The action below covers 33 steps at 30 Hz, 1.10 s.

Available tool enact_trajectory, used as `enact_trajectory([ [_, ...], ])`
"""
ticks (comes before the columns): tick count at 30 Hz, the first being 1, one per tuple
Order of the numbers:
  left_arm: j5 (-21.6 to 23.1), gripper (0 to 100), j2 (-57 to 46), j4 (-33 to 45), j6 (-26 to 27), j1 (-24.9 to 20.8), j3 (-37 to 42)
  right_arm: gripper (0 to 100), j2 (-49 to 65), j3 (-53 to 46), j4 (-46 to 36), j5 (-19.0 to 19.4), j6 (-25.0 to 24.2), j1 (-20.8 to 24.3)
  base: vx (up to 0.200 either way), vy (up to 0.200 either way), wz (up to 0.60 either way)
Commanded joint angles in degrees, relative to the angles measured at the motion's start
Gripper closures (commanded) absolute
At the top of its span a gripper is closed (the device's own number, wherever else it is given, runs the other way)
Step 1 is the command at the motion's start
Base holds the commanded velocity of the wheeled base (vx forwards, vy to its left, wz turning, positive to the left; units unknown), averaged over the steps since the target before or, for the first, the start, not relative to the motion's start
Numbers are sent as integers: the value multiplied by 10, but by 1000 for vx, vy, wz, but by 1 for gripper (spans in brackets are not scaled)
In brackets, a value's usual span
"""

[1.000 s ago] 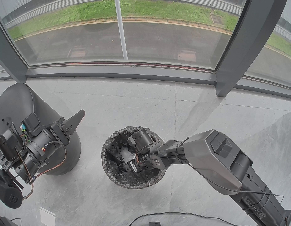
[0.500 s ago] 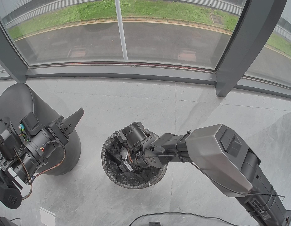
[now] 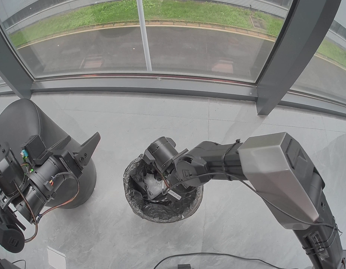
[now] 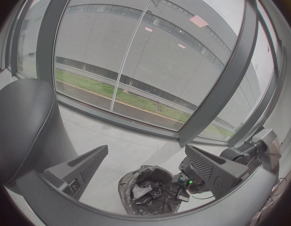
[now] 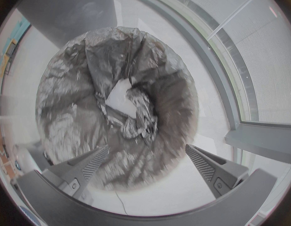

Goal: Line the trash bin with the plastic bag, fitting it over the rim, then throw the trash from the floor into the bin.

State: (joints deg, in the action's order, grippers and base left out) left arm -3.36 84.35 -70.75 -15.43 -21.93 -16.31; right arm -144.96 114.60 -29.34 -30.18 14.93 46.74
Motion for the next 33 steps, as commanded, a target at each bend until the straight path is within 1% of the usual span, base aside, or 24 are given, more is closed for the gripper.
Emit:
enact_trajectory([
  [1, -6, 0, -21, 1, 30, -23, 19, 0, 83, 0, -128, -28, 6, 1, 0, 0, 0],
  [2, -6, 0, -26, 1, 33, -30, 22, 0, 113, 0, -212, -45, 4, 5, 0, 0, 0],
  [5, -6, 0, -33, 2, 34, -35, 22, 0, 157, 0, -324, -79, -9, 15, 0, 0, 0],
  [6, -6, 0, -34, 2, 35, -35, 21, 0, 166, 0, -341, -86, -17, 18, 0, 0, 0],
  [8, -6, 0, -34, 2, 35, -35, 21, 0, 169, 0, -347, -88, -21, 18, 0, 0, 0],
  [9, -5, 0, -33, 2, 49, -35, 24, 0, 198, 0, -401, -96, -51, 21, 0, 0, 0],
  [10, -4, 0, -33, 2, 54, -35, 26, 0, 203, 0, -413, -96, -54, 21, 0, 0, 0],
  [13, -1, 0, -34, -3, 95, -36, 43, 0, 230, 0, -474, -98, -79, 18, 0, 0, 0],
  [15, -1, 0, -36, -6, 112, -39, 47, 0, 240, 0, -498, -98, -91, 16, 0, 0, 0],
  [18, -5, 0, -38, -6, 123, -51, 48, 0, 261, 0, -542, -99, -104, 14, 0, 0, 0],
  [24, -2, 0, -46, -9, 124, -52, 58, 0, 293, 0, -596, -99, -133, 12, 0, 0, 0],
  [26, -2, 0, -67, -9, 119, -51, 55, 0, 308, 0, -603, -98, -148, 12, 0, 0, 0],
  [27, -2, 0, -67, -9, 119, -51, 55, 0, 308, 0, -603, -98, -148, 12, 0, 0, 0],
  [29, 0, 0, -91, -6, 113, -51, 48, 0, 327, 0, -605, -98, -179, 9, 0, 0, 0],
  [31, 1, 0, -97, -5, 111, -51, 46, 0, 333, 0, -606, -98, -196, 7, 0, 0, 0],
  [32, 1, 0, -112, 1, 110, -51, 45, 0, 341, 0, -606, -98, -235, 7, 0, 0, 0],
  [33, 1, 0, -117, 2, 110, -51, 45, 0, 342, 0, -606, -98, -250, 7, 0, 0, 0],
])
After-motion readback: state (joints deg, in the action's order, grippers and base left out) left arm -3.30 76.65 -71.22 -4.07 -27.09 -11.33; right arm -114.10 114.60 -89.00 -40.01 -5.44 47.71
